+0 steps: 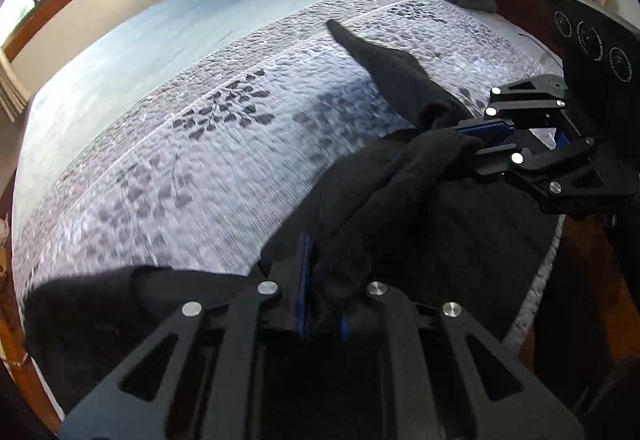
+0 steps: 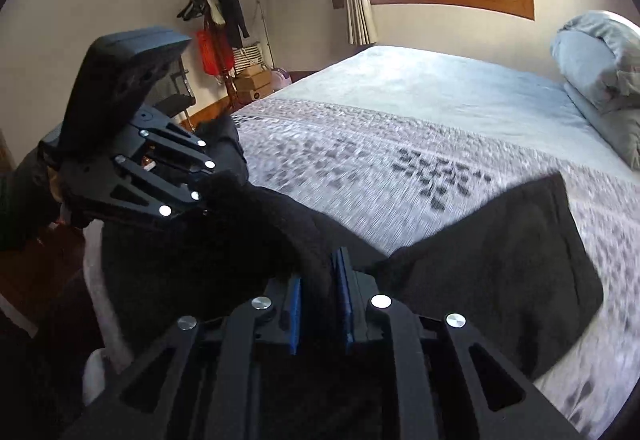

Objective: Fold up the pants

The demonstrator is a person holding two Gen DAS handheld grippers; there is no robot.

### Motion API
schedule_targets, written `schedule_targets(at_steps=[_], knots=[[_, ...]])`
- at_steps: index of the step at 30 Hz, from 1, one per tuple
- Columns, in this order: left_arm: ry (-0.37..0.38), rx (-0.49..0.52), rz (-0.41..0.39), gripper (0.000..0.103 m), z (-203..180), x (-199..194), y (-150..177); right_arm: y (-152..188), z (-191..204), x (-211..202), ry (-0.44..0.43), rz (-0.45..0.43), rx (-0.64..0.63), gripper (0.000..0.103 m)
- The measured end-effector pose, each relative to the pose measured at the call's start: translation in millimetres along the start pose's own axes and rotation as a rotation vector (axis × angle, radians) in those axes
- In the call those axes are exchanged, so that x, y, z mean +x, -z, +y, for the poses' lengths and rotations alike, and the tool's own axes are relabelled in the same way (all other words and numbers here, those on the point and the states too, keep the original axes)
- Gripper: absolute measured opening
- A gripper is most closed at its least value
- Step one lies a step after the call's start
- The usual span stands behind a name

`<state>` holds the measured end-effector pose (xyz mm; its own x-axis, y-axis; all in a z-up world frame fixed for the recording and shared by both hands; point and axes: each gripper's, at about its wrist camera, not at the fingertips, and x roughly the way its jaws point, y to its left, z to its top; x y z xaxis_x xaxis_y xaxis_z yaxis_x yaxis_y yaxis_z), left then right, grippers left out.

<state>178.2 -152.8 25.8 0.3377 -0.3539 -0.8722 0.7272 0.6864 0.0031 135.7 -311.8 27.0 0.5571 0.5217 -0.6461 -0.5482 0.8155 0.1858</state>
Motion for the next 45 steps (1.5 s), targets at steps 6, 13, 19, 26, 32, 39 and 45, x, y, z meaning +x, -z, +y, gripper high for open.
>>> schedule_targets(at_steps=[6, 13, 19, 26, 32, 39, 45], knots=[[0.01, -0.086, 0.017, 0.011, -33.4, -7.5, 42.5, 39.8, 33.4, -17.2, -0.012, 0.027, 0.044, 0.016], [-0.001, -0.168, 0.048, 0.011, -82.8, -4.0, 96.7, 88.6, 58.2, -24.9, -0.03, 0.105, 0.08, 0.016], [-0.03, -0.233, 0.096, 0.014, -107.7, 19.5, 133.9, 125.4, 68.2, -18.3, -0.02, 0.194, 0.098, 0.018], [-0.048, -0.296, 0.101, 0.02, -107.2, 33.3, 149.5, 145.1, 69.6, -3.2, -0.013, 0.236, 0.156, 0.023], [-0.015, -0.31, 0.103, 0.053, -116.7, 26.6, 151.3, 139.2, 77.8, -19.5, -0.095, 0.221, 0.182, 0.067], [0.165, -0.381, 0.071, 0.087, -114.5, -9.1, 148.3, 105.3, 56.7, -71.3, -0.106, 0.049, 0.34, 0.07], [0.051, -0.58, -0.022, 0.09, -54.2, -41.0, 165.0, 54.1, 29.9, -29.5, 0.227, 0.169, 0.418, 0.071]])
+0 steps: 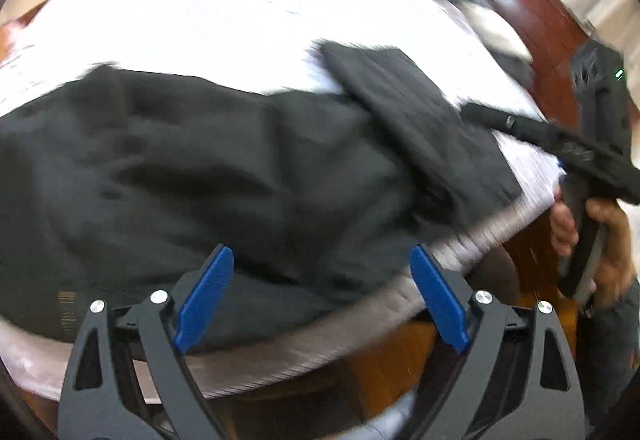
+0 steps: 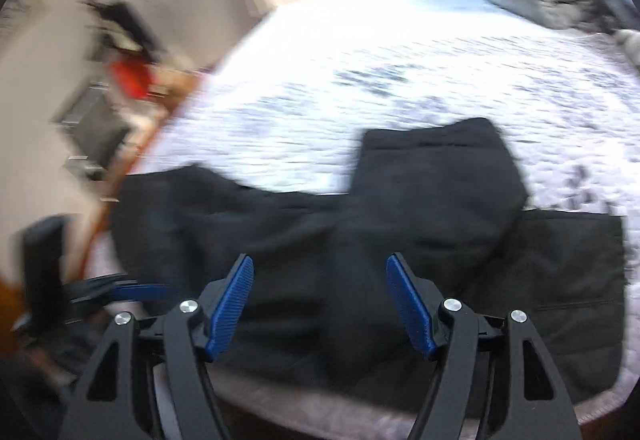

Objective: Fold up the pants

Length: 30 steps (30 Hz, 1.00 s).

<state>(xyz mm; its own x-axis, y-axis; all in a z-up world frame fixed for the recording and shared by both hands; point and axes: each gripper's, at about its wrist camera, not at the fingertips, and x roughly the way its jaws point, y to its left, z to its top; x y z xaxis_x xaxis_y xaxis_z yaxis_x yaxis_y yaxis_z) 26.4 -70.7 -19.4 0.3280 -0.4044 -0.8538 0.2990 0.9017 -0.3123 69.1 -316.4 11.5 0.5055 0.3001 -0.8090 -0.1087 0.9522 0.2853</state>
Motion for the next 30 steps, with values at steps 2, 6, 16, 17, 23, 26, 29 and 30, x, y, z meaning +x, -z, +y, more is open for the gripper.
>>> schedule_targets(at_steps=[2, 6, 16, 17, 23, 26, 29, 30], knots=[[-0.066, -0.08, -0.031, 0.09, 25.0, -5.5, -2.7, -16.4, 9.0, 22.6, 0.055, 0.031, 0.005, 0.071], [-0.123, -0.218, -0.049, 0.09, 69.7, -5.7, 2.3, -44.9, 28.8, 72.5, 0.204, 0.07, 0.005, 0.07], [-0.192, -0.179, -0.074, 0.09, 61.5, 1.0, -26.9, -49.1, 18.7, 145.9, 0.463, 0.187, 0.106, 0.061], [-0.215, -0.176, -0.08, 0.09, 57.7, 4.0, -34.7, -49.7, 18.6, 145.9, 0.483, 0.187, 0.105, 0.058], [-0.304, -0.177, -0.091, 0.09, 60.0, 22.7, -65.1, -48.9, 12.5, 147.4, 0.524, 0.18, 0.104, 0.047], [-0.315, -0.193, -0.057, 0.09, 68.1, 30.8, -64.1, -50.2, 6.2, 147.5, 0.5, 0.162, 0.116, 0.026], [-0.296, -0.231, -0.031, 0.09, 80.1, 39.4, -57.7, -50.7, -0.6, 134.0, 0.426, 0.132, 0.159, 0.007], [-0.289, -0.237, -0.038, 0.09, 82.2, 40.0, -56.2, -50.5, -2.7, 127.3, 0.405, 0.116, 0.176, 0.006]])
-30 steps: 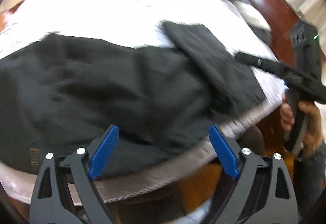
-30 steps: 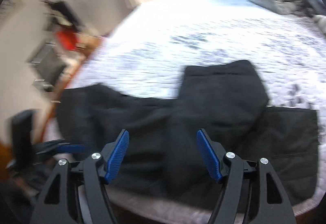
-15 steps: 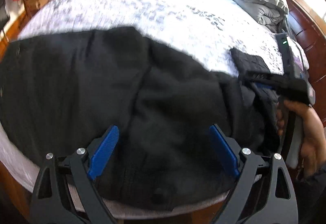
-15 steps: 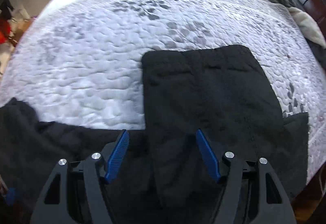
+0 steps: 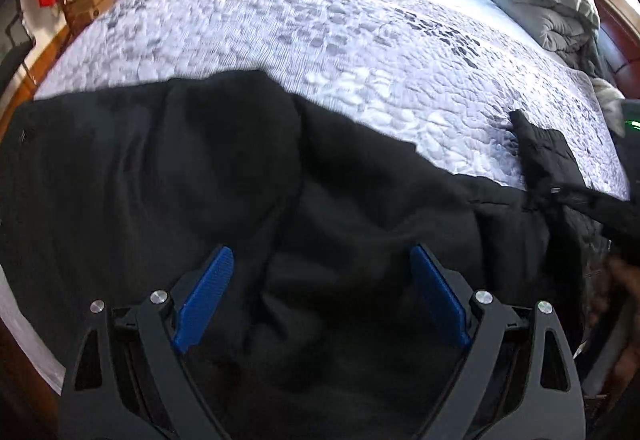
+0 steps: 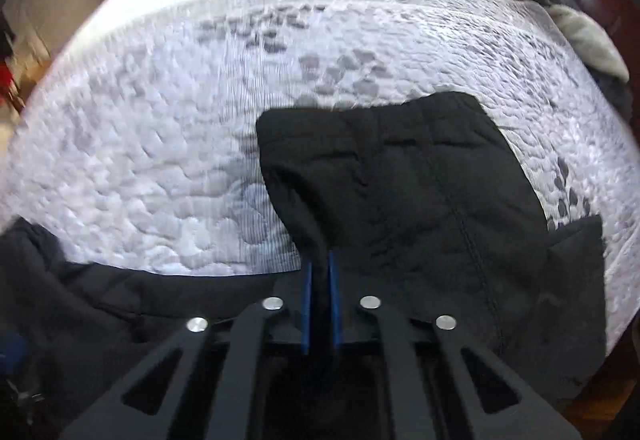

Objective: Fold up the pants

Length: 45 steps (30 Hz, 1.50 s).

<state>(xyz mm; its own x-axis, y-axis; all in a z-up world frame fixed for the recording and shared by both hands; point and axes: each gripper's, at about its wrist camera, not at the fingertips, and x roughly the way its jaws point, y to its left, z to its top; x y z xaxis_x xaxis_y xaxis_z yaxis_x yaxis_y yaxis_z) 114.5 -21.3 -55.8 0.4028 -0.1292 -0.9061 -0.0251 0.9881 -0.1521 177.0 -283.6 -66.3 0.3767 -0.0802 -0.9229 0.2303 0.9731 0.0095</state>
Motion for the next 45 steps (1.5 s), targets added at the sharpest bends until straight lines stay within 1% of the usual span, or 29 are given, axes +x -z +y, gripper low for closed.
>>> schedule_targets(at_steps=[2, 4, 7, 10, 12, 14, 15, 19, 20, 23, 25, 27, 32, 35, 38, 40, 42, 44, 45], knots=[[0.0, 0.0, -0.013, 0.09, 2.8, 0.5, 3.2, 2.0, -20.0, -19.0, -0.077, -0.037, 0.061, 0.005], [-0.01, 0.007, -0.014, 0.09, -0.5, -1.2, 6.1, 4.1, -40.2, -37.3, -0.133, -0.086, 0.107, 0.005], [0.009, 0.004, -0.013, 0.09, -9.0, -4.4, 11.8, 13.7, -89.8, -71.1, -0.204, -0.178, 0.219, 0.005], [0.001, 0.015, -0.032, 0.091, -22.6, -7.8, 21.7, 33.5, -142.0, -94.3, -0.235, -0.239, 0.362, 0.005], [-0.024, 0.04, -0.062, 0.091, -33.7, -10.9, 28.3, 58.2, -181.5, -105.5, -0.21, -0.277, 0.462, 0.005], [-0.04, 0.057, -0.075, 0.091, -41.2, -12.5, 32.5, 77.6, -210.1, -106.8, -0.196, -0.282, 0.538, 0.005], [-0.039, 0.062, -0.079, 0.091, -45.0, -13.6, 34.7, 93.0, -227.0, -103.7, -0.19, -0.273, 0.588, 0.005], [-0.019, 0.07, -0.086, 0.091, -56.7, -18.5, 42.7, 133.2, -259.6, -81.3, -0.19, -0.209, 0.697, 0.006], [-0.011, 0.075, -0.086, 0.091, -58.8, -19.6, 44.4, 141.1, -263.1, -76.0, -0.19, -0.192, 0.703, 0.006], [0.044, 0.077, -0.06, 0.091, -65.2, -21.6, 53.0, 157.6, -272.8, -58.3, -0.203, -0.152, 0.723, 0.006], [0.066, 0.079, -0.05, 0.091, -68.3, -22.0, 59.6, 160.9, -275.9, -48.0, -0.213, -0.133, 0.741, 0.006], [0.079, 0.093, -0.048, 0.091, -73.7, -21.1, 68.0, 160.0, -275.0, -39.7, -0.202, -0.121, 0.73, 0.006], [0.054, 0.121, -0.038, 0.091, -88.0, -8.7, 77.8, 147.7, -268.2, -38.6, -0.193, -0.109, 0.706, 0.006], [0.039, 0.155, -0.065, 0.091, -96.4, -7.3, 79.5, 151.3, -272.0, -44.9, -0.199, -0.105, 0.695, 0.006], [0.02, 0.167, -0.057, 0.091, -105.2, -3.0, 78.4, 156.3, -275.8, -39.9, -0.182, -0.065, 0.65, 0.007], [0.025, 0.165, -0.048, 0.091, -111.1, -4.7, 77.7, 153.4, -270.4, -43.9, -0.146, -0.057, 0.583, 0.013], [0.008, 0.168, -0.043, 0.091, -117.5, -8.3, 76.3, 145.9, -256.3, -55.1, -0.055, -0.04, 0.481, 0.015], [0.013, 0.183, -0.047, 0.091, -123.6, -13.2, 75.7, 141.3, -241.1, -68.3, 0.026, -0.04, 0.395, 0.018], [0.012, 0.194, -0.054, 0.091, -127.6, -16.4, 75.4, 140.8, -233.4, -76.3, 0.059, -0.048, 0.358, 0.025]])
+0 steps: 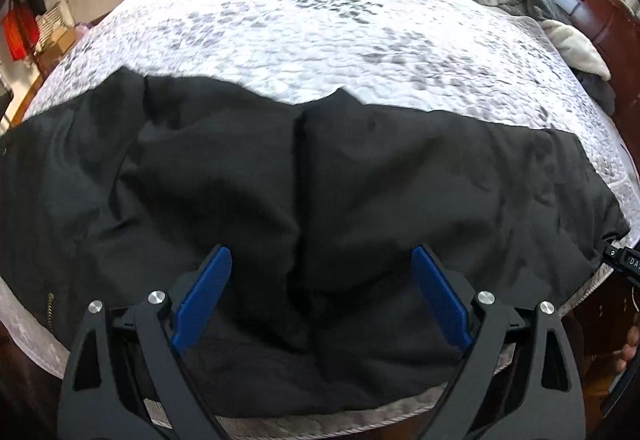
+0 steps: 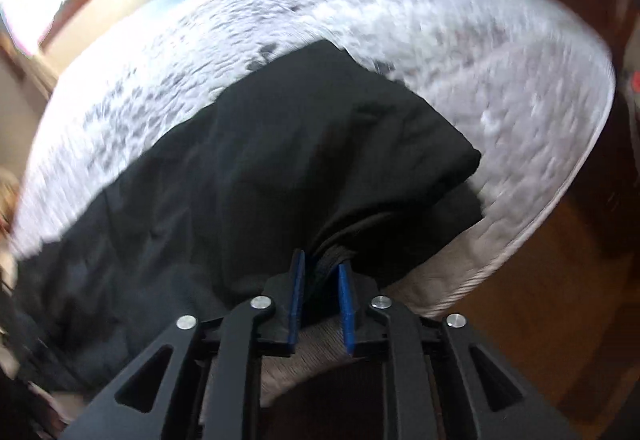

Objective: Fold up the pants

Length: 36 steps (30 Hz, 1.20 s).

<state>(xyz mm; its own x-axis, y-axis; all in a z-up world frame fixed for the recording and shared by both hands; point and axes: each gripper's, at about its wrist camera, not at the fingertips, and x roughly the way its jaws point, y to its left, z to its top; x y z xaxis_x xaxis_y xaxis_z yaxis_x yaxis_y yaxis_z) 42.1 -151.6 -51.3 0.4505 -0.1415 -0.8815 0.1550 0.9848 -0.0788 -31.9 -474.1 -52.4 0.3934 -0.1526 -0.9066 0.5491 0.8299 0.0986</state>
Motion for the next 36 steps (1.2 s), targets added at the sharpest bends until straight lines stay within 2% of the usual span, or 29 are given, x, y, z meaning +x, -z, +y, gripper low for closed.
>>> schedule_targets(at_steps=[1, 2, 3, 6, 8, 11, 12, 14, 18, 22, 27, 33, 36], knots=[[-0.002, 0.007, -0.005, 0.091, -2.4, -2.2, -0.4, 2.8, 5.1, -6.8, 0.024, -0.013, -0.022, 0.042], [-0.005, 0.015, -0.01, 0.091, -5.6, -5.0, -0.9, 5.3, 8.4, -12.0, 0.052, -0.022, -0.041, 0.051], [-0.002, 0.019, -0.012, 0.091, -8.3, -7.3, -1.1, 8.8, 10.8, -18.1, 0.085, -0.04, -0.065, 0.066], [0.018, 0.036, -0.009, 0.091, -16.7, -10.0, 1.2, 14.0, 7.1, -30.6, 0.126, -0.06, -0.076, 0.066], [0.016, 0.051, -0.002, 0.091, -21.1, -9.5, 3.5, 14.6, -3.8, -36.0, 0.1, -0.058, -0.038, 0.066], [0.02, 0.061, 0.004, 0.091, -25.1, -8.4, 7.1, 17.0, -9.1, -44.8, -0.044, -0.072, 0.003, 0.066], [0.018, 0.057, 0.005, 0.091, -26.1, -7.8, 7.9, 17.3, -2.7, -46.1, -0.093, -0.078, -0.011, 0.066], [0.014, 0.048, 0.008, 0.091, -26.9, -7.2, 8.6, 18.9, 18.5, -44.7, -0.132, -0.071, -0.073, 0.066], [0.009, 0.046, 0.014, 0.091, -27.7, -7.1, 9.4, 23.0, 76.0, -35.4, -0.102, -0.041, -0.231, 0.063], [-0.017, 0.059, 0.011, 0.091, -24.4, -6.3, 9.5, 28.2, 96.6, -23.0, -0.061, -0.011, -0.277, 0.063], [-0.032, 0.045, 0.034, 0.091, -14.3, 0.6, 12.9, 26.7, 69.5, -10.7, -0.081, 0.014, -0.204, 0.063], [-0.028, 0.035, 0.033, 0.091, -12.9, 0.4, 16.4, 8.1, 11.8, -19.8, -0.025, -0.003, -0.062, 0.064], [-0.024, 0.053, 0.038, 0.092, -15.8, 0.2, 19.3, 5.0, -9.4, -19.6, -0.025, 0.008, -0.01, 0.064]])
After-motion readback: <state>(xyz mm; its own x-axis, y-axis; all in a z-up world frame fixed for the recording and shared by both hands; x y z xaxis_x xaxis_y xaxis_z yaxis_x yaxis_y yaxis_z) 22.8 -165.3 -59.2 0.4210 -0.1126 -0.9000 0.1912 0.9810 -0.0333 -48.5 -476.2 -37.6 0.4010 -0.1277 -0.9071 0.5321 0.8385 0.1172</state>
